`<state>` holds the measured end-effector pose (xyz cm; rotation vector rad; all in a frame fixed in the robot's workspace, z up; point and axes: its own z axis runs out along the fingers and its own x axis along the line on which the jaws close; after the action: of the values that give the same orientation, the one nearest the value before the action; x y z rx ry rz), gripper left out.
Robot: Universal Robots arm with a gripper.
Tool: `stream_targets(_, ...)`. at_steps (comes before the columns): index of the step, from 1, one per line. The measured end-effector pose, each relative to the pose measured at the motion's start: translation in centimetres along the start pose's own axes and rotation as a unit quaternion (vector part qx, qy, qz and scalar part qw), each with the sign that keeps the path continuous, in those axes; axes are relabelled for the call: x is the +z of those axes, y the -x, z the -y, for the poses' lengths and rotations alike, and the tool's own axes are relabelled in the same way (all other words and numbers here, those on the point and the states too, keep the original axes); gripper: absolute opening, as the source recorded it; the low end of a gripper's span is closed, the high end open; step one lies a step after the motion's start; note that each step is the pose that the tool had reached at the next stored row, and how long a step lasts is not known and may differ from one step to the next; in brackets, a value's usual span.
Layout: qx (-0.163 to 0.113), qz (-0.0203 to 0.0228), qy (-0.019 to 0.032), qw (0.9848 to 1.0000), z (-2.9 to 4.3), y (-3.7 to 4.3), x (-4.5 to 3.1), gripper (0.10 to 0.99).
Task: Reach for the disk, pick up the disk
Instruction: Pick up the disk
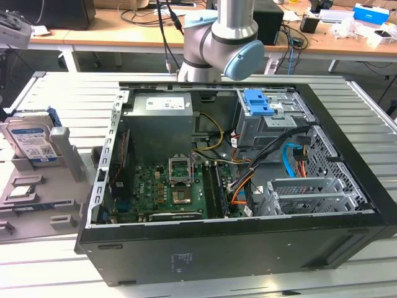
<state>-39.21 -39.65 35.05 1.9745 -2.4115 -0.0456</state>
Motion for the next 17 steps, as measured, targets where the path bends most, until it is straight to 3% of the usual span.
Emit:
stream_targets(8,-0.047,-0.0018,0.0,0.9989,0.0,0.0,0.0,0.106)
stream_targets(17,-0.063,-0.0024,-0.0001,0.998,0.0,0.0,0.0,0.106)
